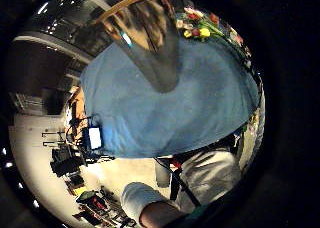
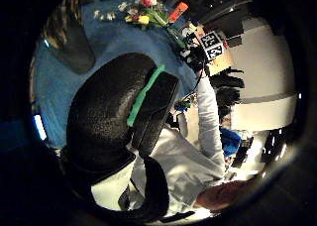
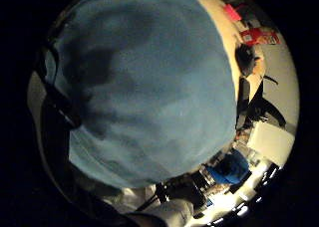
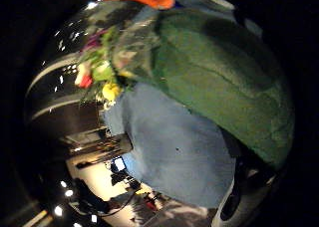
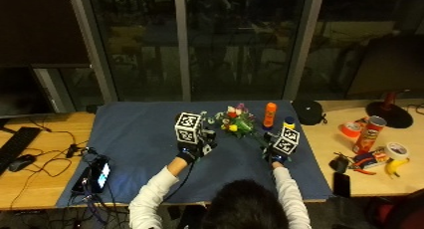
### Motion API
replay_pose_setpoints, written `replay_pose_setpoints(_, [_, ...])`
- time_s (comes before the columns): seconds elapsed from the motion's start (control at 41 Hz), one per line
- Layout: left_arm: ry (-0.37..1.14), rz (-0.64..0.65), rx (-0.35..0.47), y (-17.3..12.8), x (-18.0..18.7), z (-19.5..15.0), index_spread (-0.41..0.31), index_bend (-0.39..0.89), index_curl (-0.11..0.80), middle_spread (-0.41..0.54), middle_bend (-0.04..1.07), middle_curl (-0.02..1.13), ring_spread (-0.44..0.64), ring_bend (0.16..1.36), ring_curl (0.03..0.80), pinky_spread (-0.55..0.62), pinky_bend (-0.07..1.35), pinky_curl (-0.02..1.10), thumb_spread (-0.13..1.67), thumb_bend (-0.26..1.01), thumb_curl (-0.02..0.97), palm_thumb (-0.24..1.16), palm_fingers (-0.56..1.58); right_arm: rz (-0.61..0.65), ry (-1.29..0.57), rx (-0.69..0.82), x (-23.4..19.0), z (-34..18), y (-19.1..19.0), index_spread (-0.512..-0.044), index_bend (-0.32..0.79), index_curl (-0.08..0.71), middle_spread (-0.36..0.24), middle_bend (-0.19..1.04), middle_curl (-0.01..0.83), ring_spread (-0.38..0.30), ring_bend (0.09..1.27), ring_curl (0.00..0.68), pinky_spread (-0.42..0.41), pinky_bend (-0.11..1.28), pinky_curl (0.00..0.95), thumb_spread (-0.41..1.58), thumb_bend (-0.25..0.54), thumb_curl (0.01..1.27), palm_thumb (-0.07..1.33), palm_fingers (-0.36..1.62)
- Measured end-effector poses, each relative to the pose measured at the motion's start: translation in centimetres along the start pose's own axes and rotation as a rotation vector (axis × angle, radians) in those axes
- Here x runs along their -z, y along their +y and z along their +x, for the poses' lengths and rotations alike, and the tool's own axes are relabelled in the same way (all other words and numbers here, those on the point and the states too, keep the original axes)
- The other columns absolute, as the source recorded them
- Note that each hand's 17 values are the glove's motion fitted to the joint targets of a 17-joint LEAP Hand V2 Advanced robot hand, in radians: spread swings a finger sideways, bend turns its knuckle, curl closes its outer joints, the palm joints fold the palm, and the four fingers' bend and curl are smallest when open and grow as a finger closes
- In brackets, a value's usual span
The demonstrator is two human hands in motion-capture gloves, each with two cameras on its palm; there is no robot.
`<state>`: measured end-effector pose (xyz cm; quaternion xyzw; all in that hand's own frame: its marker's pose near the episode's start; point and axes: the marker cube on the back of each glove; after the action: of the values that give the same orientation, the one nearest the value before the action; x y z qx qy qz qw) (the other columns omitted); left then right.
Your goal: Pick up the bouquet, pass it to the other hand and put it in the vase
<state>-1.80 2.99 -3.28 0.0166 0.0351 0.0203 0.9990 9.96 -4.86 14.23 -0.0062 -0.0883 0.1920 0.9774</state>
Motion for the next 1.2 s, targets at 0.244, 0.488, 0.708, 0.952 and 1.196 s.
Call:
replay_pose_setpoints(0.244, [0.124,0.054,-0.029,-2.4,1.6,1.1,0.000,0.22,0.373,0.294,0.19,0.28,0.43,0.50,0.230,0.44,0.28,0.29,1.16,-0.02,0.253,0.07,0.19,0.304,-0.311,0.007,4.9,-1.8,0.4,-0.219,0.36,0.377,-0.168,0.68,0.576,-0.213,0.86,0.504,-0.280,0.60,0.402,0.97,-0.039,0.37,0.84,1.51])
replay_pose_setpoints(0.488, [0.359,0.224,-0.075,-6.2,5.1,5.4,0.004,0.28,0.407,0.202,0.24,0.32,0.38,0.45,0.224,0.43,0.16,0.27,1.19,0.04,0.285,0.22,0.35,0.473,-0.885,0.225,8.5,-5.7,-0.1,-0.192,0.50,0.469,-0.146,0.73,0.584,-0.196,0.88,0.517,-0.261,0.61,0.427,0.90,0.031,0.39,0.89,1.48])
replay_pose_setpoints(0.708, [0.737,0.201,-0.135,-8.3,7.7,8.6,0.021,0.24,0.411,0.185,0.21,0.34,0.36,0.44,0.240,0.42,0.17,0.26,1.14,0.03,0.318,0.33,0.33,0.467,-1.080,0.368,10.9,-9.1,3.5,-0.188,0.45,0.493,-0.140,0.77,0.590,-0.187,0.93,0.526,-0.252,0.65,0.447,0.77,0.007,0.47,0.98,1.44])
replay_pose_setpoints(0.952, [1.047,0.197,-0.245,-10.2,9.0,13.5,0.035,0.11,0.386,0.178,0.18,0.34,0.31,0.46,0.254,0.40,0.21,0.28,1.03,-0.02,0.352,0.40,0.34,0.384,-1.197,0.438,9.6,-14.6,7.0,-0.189,0.45,0.516,-0.137,0.80,0.592,-0.184,0.94,0.527,-0.244,0.65,0.458,0.71,-0.028,0.53,0.98,1.43])
replay_pose_setpoints(1.196, [1.269,0.569,-0.178,-12.4,8.2,14.2,-0.043,-0.03,0.213,-0.106,0.45,0.41,-0.14,0.69,0.301,-0.12,0.57,0.35,0.94,0.05,0.413,0.60,1.23,0.178,-1.198,0.619,5.0,-18.2,6.9,-0.186,0.42,0.527,-0.137,0.80,0.585,-0.182,0.95,0.525,-0.249,0.66,0.464,0.69,-0.033,0.56,0.97,1.41])
